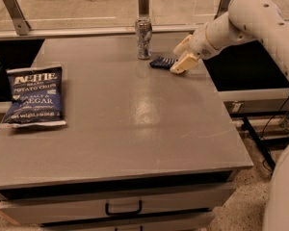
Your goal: Move rxbar blueberry near redbull can
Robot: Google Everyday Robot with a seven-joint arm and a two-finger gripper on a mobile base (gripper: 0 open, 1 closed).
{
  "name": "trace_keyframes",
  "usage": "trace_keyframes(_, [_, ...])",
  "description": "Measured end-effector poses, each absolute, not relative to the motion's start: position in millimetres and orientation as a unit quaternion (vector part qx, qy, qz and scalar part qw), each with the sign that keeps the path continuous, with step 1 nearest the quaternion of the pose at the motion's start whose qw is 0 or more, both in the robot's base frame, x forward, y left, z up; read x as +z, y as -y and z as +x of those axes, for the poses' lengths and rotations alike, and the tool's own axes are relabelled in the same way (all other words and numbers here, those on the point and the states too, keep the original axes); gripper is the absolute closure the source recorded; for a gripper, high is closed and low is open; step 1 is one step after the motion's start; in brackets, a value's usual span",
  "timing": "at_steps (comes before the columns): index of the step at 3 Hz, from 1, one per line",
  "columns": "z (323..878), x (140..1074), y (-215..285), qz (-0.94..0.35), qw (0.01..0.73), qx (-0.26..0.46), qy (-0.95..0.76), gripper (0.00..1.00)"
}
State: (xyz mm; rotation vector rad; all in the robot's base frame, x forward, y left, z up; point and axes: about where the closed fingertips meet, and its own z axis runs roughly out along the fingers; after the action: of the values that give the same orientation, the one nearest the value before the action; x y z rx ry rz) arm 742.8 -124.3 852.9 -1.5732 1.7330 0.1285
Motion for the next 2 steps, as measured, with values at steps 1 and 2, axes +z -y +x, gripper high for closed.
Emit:
trace_keyframes(1, [745.2,861.4,125.3,-0.612,0.399,0.052,-0.681,0.00])
trace_keyframes(2, [737.1,886.9,141.5,-0.599,0.417,0.054,-0.682,0.00])
